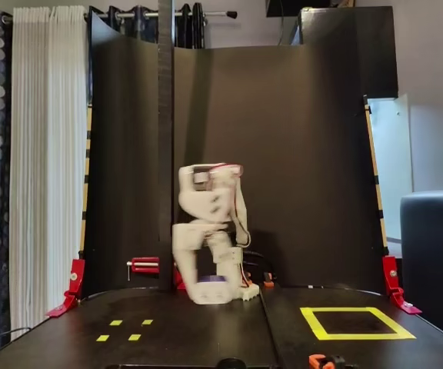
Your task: Grasp a block and put it in the designated area.
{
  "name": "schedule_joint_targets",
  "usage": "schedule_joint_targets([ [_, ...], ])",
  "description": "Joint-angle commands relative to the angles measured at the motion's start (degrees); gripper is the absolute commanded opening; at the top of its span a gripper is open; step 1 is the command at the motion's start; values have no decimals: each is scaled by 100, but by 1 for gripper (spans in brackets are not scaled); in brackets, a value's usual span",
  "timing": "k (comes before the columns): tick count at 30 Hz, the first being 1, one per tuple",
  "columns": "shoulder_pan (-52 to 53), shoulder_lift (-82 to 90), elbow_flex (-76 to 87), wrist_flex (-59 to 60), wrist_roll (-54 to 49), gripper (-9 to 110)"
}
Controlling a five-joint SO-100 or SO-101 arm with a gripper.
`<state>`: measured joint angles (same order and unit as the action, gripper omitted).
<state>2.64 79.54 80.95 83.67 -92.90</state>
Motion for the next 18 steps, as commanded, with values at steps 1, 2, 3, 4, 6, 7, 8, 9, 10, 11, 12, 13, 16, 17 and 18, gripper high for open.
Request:
schedule_joint_targets([
  [1,-404,369,-123,141,281,24],
  [2,-554,369,-123,149,431,24],
  [3,-703,369,-123,158,571,24],
  [4,-870,369,-123,158,729,24],
  [6,-1195,360,-123,158,1020,24],
  [7,-1354,360,-123,176,1160,24],
  [8,-1512,360,-123,202,1283,24],
  [9,-1679,360,-123,237,1397,24],
  [10,-1828,360,-123,246,1538,24],
  [11,-1978,360,-123,272,1670,24],
  [12,-2127,360,-123,308,1793,24],
  [13,-2268,360,-123,334,1925,24],
  [16,-2698,352,-123,439,2285,24],
  [17,-2848,352,-123,466,2399,24],
  [18,-2979,352,-123,501,2496,24],
])
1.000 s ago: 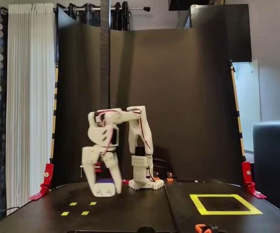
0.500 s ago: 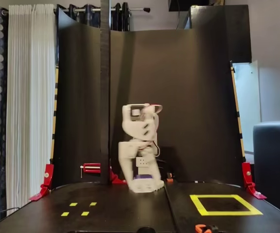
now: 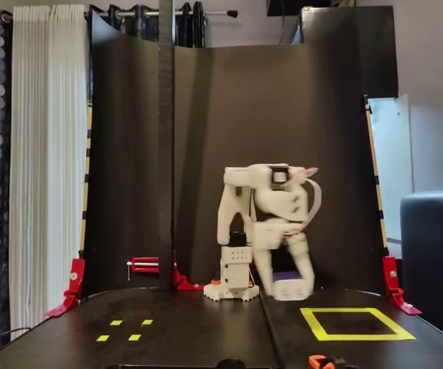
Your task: Grasp a block and put it in the designated area.
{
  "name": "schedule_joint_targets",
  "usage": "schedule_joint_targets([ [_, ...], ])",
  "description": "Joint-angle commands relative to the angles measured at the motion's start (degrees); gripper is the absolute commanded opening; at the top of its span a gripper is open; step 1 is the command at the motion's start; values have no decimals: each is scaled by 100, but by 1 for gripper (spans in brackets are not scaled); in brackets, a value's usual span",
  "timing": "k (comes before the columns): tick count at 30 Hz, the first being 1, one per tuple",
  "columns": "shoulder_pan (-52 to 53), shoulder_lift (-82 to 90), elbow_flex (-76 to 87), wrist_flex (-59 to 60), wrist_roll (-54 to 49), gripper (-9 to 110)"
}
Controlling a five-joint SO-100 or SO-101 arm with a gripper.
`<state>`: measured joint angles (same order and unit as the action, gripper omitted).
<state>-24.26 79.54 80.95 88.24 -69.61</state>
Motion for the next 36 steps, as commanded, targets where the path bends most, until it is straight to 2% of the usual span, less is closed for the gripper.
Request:
schedule_joint_targets([
  [1,-422,343,-123,79,272,24],
  [16,-1696,343,325,62,1151,24],
  [36,-2162,-167,562,-659,1521,24],
])
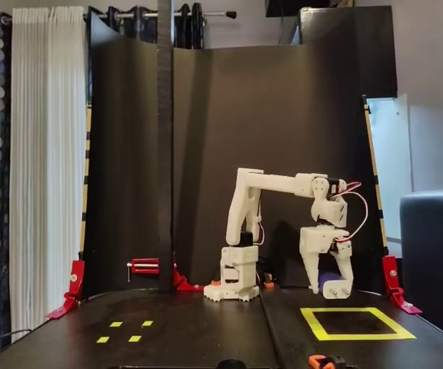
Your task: Grasp a block and put it in the designated area.
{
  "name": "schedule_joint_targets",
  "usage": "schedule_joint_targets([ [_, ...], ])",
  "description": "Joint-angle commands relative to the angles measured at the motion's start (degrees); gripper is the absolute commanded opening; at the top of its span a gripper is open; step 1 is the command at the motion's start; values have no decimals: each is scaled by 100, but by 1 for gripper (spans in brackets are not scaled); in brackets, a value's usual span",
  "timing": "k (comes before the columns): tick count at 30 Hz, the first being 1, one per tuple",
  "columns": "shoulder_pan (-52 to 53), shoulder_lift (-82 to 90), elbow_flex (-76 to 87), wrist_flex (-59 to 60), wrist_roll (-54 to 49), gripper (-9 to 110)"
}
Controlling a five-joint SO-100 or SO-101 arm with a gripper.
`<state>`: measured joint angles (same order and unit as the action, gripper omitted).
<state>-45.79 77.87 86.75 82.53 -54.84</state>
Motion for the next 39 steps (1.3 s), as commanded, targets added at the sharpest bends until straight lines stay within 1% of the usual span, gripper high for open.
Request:
schedule_joint_targets([
  [1,-26,-70,-18,-149,62,24],
  [16,-202,-958,-18,-712,202,24],
  [39,-272,-1327,-18,-879,211,24],
])
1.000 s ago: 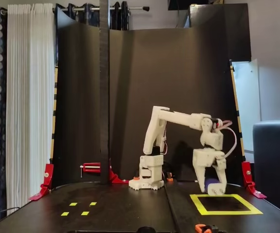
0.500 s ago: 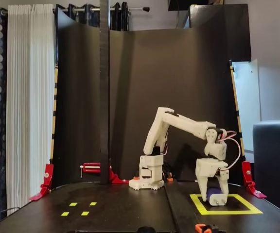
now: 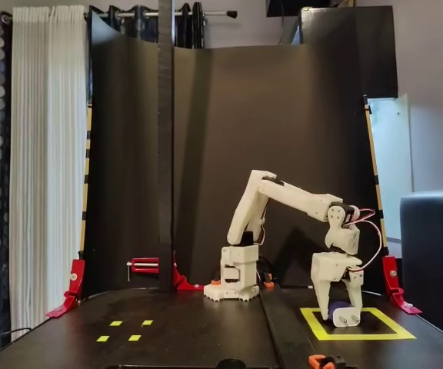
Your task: Grasp a block and put it in the designated area.
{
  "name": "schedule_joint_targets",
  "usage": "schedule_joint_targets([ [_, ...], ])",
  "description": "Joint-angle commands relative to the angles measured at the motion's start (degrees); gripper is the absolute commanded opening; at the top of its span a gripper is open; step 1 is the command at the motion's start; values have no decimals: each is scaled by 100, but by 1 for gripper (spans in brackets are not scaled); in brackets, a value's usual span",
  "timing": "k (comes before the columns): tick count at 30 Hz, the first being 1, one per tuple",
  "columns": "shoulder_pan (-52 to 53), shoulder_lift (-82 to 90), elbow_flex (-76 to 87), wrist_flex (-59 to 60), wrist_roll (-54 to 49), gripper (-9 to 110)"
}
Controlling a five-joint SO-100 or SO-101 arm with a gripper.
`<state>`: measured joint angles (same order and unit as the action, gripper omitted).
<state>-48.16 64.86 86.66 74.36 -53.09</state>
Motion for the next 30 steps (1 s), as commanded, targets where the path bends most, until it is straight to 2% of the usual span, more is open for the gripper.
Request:
schedule_joint_targets([
  [1,-35,-18,-9,-62,35,24],
  [20,-9,26,-9,9,9,25],
  [24,18,88,-9,35,0,32],
  [30,18,105,-18,79,-9,35],
])
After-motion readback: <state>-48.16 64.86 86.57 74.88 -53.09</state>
